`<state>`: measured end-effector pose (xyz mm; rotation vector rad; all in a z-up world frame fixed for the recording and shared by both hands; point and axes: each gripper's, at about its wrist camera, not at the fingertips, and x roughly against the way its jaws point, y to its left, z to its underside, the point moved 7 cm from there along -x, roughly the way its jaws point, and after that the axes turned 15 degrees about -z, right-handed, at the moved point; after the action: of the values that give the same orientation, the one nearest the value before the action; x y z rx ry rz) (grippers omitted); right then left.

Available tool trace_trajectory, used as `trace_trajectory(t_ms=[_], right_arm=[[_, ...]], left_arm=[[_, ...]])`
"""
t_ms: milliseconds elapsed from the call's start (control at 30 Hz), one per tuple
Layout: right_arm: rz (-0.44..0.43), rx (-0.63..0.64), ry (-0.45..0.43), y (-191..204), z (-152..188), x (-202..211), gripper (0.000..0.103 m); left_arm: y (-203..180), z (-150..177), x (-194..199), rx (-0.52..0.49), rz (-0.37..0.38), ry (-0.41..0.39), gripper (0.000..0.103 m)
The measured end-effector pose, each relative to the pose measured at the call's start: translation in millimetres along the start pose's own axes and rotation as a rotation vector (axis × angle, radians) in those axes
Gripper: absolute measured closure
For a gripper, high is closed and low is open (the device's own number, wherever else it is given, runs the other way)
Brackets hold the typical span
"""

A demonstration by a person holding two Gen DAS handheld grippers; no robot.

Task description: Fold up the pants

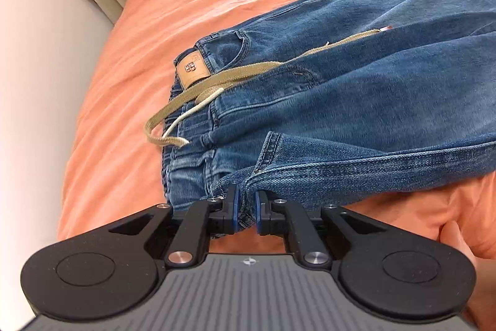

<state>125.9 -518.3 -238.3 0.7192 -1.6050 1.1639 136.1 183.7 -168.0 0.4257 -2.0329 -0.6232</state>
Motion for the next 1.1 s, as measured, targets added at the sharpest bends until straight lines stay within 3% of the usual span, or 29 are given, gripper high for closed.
trace_trajectory(t_ms=[267,367,533,667,767,833,933,1100], right_arm=[[0.105,0.074,0.072,-10.0,5.6,-20.0,0.083],[0.101,0.020,0.129,-20.5,14.3,-25.4,0.082],[0.105,0.102,0.039,0.1,-11.8,-12.3,0.083],[0.116,0.142,0.035,12.0,-23.9,-17.1,0.083],[0.118,0.134,0.088,13.2,-16.8,-25.6,0.086],[0.124,0.122,0.076,12.4,-16.6,-21.0,0.102],[0.169,0.067,0.015,4.2,-20.4,-1.4,0.103],[0.201,-0.166,-0.098,-30.9,-25.4,37.6,0.103]], left_arm=[[1.9,-15.8,-10.1,-0.003,0.004,-0.005,0.092],[0.2,-17.8,-13.0,-0.021,0.007,-0.011,0.092],[0.4,-15.2,-13.9,-0.046,0.020,-0.019,0.092],[0.7,-13.0,-14.6,-0.049,0.029,-0.023,0.092],[1.4,-12.5,-15.2,-0.043,0.029,-0.027,0.092],[2.4,-10.7,-14.3,-0.039,0.026,-0.031,0.092],[6.1,-8.1,-8.8,-0.019,0.019,-0.058,0.092],[21.9,-6.9,6.2,0.095,0.008,-0.114,0.093]])
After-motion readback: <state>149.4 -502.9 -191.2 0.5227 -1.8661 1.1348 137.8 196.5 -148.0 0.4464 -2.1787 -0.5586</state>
